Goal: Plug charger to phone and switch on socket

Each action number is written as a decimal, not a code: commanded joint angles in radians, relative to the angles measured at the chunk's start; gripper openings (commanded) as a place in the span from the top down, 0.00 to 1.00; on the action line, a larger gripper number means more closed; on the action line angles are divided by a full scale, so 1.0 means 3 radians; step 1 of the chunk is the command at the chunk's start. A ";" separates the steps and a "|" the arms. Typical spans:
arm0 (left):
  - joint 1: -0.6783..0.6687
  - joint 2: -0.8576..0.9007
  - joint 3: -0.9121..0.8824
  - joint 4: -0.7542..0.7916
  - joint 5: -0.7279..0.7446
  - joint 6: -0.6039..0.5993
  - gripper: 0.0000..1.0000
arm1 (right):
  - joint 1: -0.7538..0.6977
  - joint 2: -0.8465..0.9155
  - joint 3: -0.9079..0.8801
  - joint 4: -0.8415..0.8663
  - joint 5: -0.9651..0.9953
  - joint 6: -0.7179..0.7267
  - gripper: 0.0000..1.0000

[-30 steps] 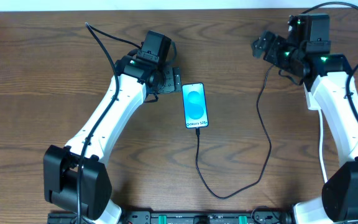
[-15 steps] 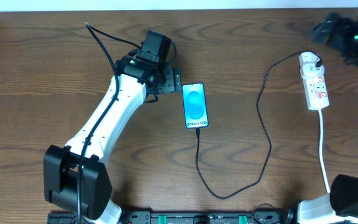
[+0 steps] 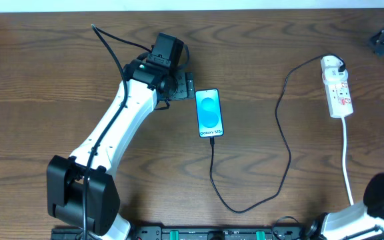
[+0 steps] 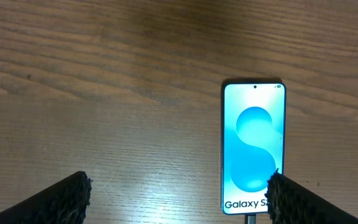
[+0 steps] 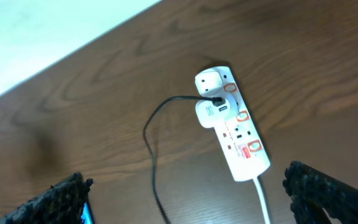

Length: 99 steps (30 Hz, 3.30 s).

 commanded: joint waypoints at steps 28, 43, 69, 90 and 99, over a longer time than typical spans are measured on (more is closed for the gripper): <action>0.0011 0.0019 0.0028 -0.0014 -0.0052 0.0031 0.10 | 0.0052 0.1691 0.0034 0.0195 -0.0566 -0.0533 0.01; 0.0011 0.0019 0.0028 -0.0014 -0.0052 0.0031 0.10 | 0.0078 0.1696 0.0006 0.0304 -0.0397 -0.0532 0.01; 0.0011 0.0019 0.0028 -0.0014 -0.0052 0.0031 0.10 | 0.0366 0.2015 0.0003 0.0300 -0.0048 -0.0257 0.01; 0.0011 0.0019 0.0028 -0.0014 -0.0052 0.0031 0.09 | 0.0120 0.1146 0.0039 0.0047 0.0380 0.0022 0.01; 0.0011 0.0019 0.0028 -0.0014 -0.0052 0.0031 0.10 | 0.0108 0.0392 0.0039 -0.0137 0.0304 0.0154 0.01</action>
